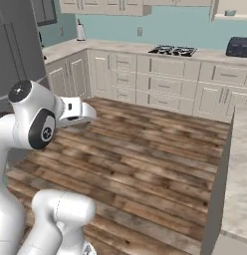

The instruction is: Retrieve the tupperware and aluminum foil from the cabinet and place them on the dining counter near the plate with lemon and shrimp to prepare for storing leftovers.

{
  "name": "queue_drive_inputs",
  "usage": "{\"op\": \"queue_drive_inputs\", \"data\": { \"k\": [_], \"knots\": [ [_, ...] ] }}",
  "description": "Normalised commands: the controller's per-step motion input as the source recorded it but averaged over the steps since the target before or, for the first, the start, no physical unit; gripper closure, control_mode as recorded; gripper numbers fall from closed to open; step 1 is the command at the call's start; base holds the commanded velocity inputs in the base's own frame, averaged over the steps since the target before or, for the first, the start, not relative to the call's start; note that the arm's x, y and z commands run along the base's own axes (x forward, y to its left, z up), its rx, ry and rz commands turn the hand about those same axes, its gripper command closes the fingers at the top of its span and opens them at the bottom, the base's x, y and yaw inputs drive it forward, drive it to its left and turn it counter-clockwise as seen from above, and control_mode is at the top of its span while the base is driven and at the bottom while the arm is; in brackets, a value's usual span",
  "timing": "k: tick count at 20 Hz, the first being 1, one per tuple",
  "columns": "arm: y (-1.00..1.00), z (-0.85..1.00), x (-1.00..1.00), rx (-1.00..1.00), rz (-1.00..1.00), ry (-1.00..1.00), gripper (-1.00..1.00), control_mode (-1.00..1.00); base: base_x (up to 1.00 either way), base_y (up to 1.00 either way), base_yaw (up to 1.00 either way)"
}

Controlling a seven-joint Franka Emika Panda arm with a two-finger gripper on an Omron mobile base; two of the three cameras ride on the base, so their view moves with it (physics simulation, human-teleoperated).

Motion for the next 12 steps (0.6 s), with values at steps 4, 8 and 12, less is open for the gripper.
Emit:
{"op": "queue_drive_inputs", "data": {
  "k": [4, 8, 12],
  "knots": [
    [0.00, 0.00, 0.00, 0.00, 0.00, 0.00, -1.00, 1.00, 1.00, 0.10, -0.19],
    [0.00, 0.00, 0.00, 0.00, 0.00, 0.00, -1.00, 1.00, 1.00, 0.00, -0.21],
    [0.00, 0.00, 0.00, 0.00, 0.00, 0.00, -1.00, 1.00, 1.00, 0.00, -0.20]
  ]
}}
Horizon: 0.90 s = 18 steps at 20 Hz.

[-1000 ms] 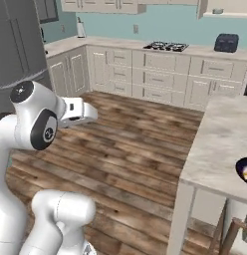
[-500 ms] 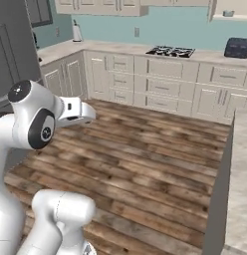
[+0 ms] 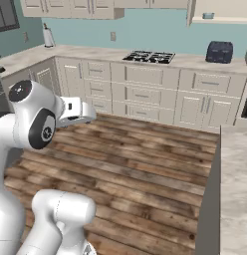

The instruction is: Retrieve the tupperware and aluminum foil from the cabinet and place them on the dining counter near the plate with lemon and shrimp to prepare for storing leftovers.

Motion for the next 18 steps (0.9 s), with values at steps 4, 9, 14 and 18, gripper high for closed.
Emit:
{"op": "queue_drive_inputs", "data": {
  "k": [4, 9, 14, 18],
  "knots": [
    [0.00, 0.00, 0.00, 0.00, 0.00, 0.00, -1.00, 1.00, 1.00, 0.00, -0.20],
    [0.00, 0.00, 0.00, 0.00, 0.00, 0.00, -1.00, 1.00, 1.00, 0.00, -0.21],
    [0.00, 0.00, 0.00, 0.00, 0.00, 0.00, -1.00, 1.00, 1.00, -0.02, -0.24],
    [0.00, 0.00, 0.00, 0.00, 0.00, 0.00, -1.00, 1.00, 1.00, 0.00, -0.30]
  ]
}}
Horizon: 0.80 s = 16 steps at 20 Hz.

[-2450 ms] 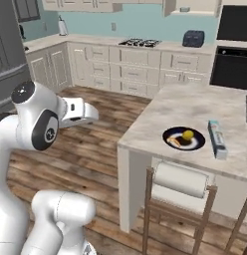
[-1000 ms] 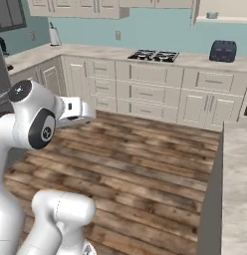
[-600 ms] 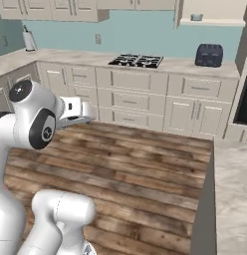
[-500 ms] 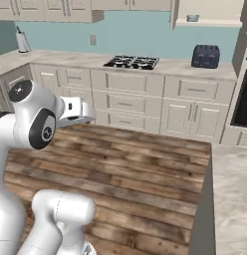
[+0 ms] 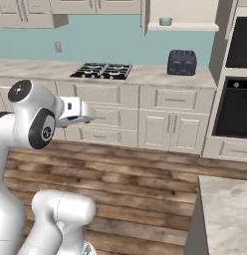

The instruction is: Retrieve the tupperware and aluminum foil from the cabinet and place them on the dining counter near the plate with lemon and shrimp to prepare for storing leftovers.

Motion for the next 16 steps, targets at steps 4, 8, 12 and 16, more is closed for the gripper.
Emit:
{"op": "queue_drive_inputs", "data": {
  "k": [4, 8, 12, 16],
  "knots": [
    [0.00, 0.00, 0.00, 0.00, 0.00, 0.00, -1.00, 1.00, 1.00, 0.00, -0.33],
    [0.00, 0.00, 0.00, 0.00, 0.00, 0.00, -1.00, 1.00, 1.00, 0.00, -0.33],
    [0.00, 0.00, 0.00, 0.00, 0.00, 0.00, -1.00, 1.00, 1.00, 0.00, -0.29],
    [0.00, 0.00, 0.00, 0.00, 0.00, 0.00, -1.00, 1.00, 1.00, 0.00, -0.19]
  ]
}}
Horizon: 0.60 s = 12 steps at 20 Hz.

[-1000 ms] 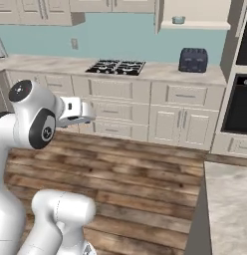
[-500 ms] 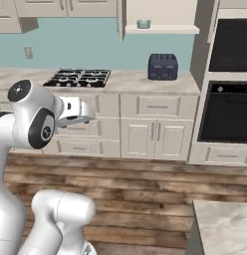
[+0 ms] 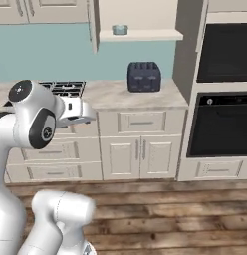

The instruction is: Retrieve the tupperware and aluminum foil from the cabinet and place them on the dining counter near the plate with lemon and shrimp to prepare for storing leftovers.

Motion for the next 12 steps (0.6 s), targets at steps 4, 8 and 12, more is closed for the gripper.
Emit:
{"op": "queue_drive_inputs", "data": {
  "k": [4, 8, 12],
  "knots": [
    [0.00, 0.00, 0.00, 0.00, 0.00, 0.00, -1.00, 1.00, 1.00, -0.06, -0.04],
    [0.00, 0.00, 0.00, 0.00, 0.00, 0.00, -1.00, 1.00, 1.00, -0.46, 0.14],
    [0.00, 0.00, 0.00, 0.00, 0.00, 0.00, -1.00, 1.00, 1.00, -0.70, 0.28]
  ]
}}
